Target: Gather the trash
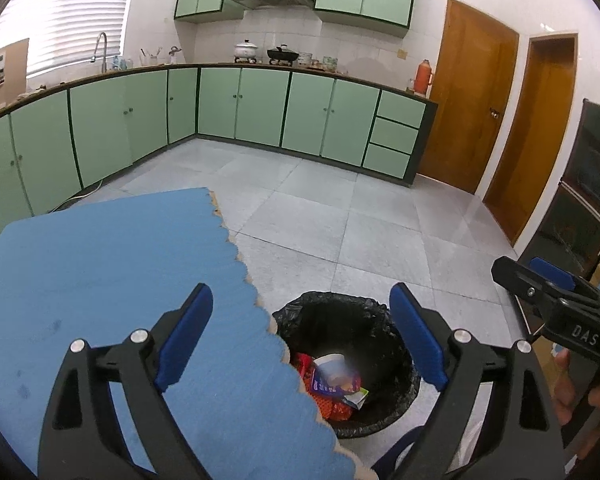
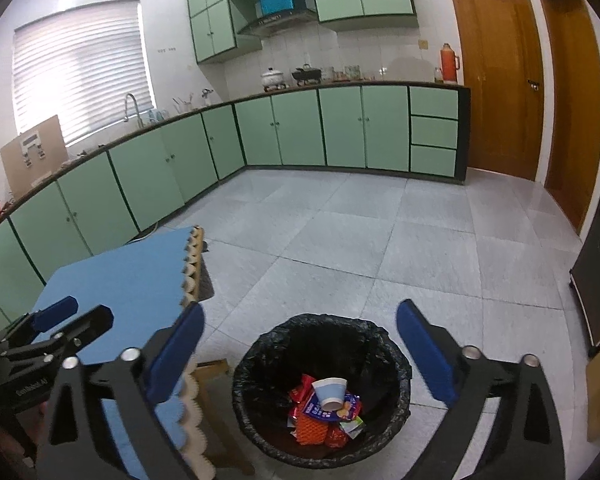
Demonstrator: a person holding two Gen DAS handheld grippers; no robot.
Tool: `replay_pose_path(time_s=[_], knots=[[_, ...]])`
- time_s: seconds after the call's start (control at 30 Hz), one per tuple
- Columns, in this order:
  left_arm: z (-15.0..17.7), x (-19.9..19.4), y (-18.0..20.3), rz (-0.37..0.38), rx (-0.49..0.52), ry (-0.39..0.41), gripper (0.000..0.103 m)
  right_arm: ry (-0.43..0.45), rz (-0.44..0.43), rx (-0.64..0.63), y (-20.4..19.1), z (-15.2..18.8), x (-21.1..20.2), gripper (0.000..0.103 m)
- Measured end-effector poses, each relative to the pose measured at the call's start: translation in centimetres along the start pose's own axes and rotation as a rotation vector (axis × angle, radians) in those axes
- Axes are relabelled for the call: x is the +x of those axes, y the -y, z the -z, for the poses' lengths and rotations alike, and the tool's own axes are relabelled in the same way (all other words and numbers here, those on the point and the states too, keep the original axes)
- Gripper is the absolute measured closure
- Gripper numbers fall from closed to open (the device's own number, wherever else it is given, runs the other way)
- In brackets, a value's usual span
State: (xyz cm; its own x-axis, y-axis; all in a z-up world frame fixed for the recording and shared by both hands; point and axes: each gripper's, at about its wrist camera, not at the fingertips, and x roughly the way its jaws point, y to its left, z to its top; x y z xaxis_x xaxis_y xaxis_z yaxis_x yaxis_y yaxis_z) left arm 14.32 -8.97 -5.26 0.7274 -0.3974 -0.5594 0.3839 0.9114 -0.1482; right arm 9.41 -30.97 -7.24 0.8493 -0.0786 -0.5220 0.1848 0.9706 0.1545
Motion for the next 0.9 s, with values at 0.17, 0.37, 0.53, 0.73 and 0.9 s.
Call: replay_pose_path(time_s=[0.17,0.37,0.53,0.73,0.9], knots=[[0.3,-2.8,-0.5,-0.016,-0.016,0.007,0.014,0.012,-0.03,-0.022,-1.8,0.2,-2.4,0.006],[1.0,-6.0,-0.7,-0.032,-0.011,0.023,0.013,0.041,-0.054,-0.052,-3.3,0.7,-5.5,0.006],[1.9,-8.7,-0.5,-0.046,-0.011,0.04,0.013,0.052,-0.078,-0.054,-3.6,1.3,-7.6,0.006],[2.6,-11.2,-0.4,-0.066,-0.008,0.049,0.013,0.064,-0.082,-0.065,-3.7,2.0,-10.0,0.006],[3.5,-13.0,0.1,-0.082,0.007,0.076,0.013,0.072,-0.085,-0.081,-4.1,2.9,-11.8,0.006]])
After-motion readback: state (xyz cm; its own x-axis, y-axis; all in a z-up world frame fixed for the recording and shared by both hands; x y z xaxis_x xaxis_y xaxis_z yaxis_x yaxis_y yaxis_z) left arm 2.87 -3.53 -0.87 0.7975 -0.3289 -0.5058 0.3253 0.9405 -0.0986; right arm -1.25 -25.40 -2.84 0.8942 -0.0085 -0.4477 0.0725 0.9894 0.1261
